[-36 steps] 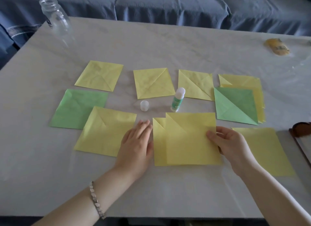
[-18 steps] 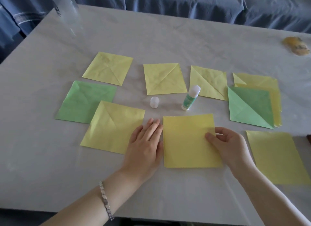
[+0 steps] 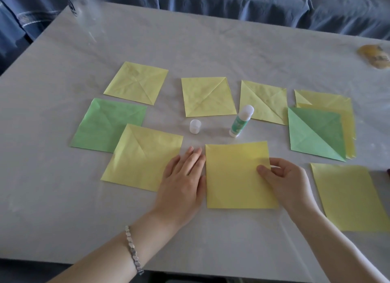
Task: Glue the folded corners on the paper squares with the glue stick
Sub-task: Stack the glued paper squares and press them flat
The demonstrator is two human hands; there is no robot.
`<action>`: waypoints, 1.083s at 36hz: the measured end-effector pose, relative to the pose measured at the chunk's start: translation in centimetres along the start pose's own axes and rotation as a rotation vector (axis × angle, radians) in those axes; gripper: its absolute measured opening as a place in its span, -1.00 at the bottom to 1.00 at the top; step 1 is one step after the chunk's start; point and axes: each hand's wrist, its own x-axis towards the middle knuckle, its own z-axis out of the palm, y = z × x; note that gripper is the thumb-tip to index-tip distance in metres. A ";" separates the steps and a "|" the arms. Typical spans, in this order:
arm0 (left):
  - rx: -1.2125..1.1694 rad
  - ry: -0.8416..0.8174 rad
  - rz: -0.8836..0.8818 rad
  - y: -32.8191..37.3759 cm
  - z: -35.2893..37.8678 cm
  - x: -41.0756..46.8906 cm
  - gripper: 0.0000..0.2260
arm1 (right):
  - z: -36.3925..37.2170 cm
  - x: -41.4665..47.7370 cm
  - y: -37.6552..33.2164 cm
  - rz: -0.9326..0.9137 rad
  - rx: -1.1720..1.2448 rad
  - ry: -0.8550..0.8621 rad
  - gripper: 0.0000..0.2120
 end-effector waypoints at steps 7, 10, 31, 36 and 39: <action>0.007 -0.006 0.003 0.0 0.0 0.0 -0.59 | 0.2 -0.1 0.1 -0.021 -0.044 0.014 -0.81; 0.028 -0.021 0.003 0.0 0.0 0.0 -0.57 | 0.2 -0.1 0.2 -0.024 -0.065 0.021 -0.83; 0.122 -0.072 0.010 3.4 1.8 -0.8 -0.52 | 0.4 0.0 0.6 -0.054 -0.077 0.041 -0.81; 0.124 -0.071 0.011 3.4 1.7 -0.8 -0.52 | 0.5 0.0 0.5 -0.040 -0.092 0.047 -0.87; 0.129 -0.079 0.014 3.4 1.7 -0.8 -0.51 | 0.5 0.0 0.6 -0.043 -0.100 0.049 -0.87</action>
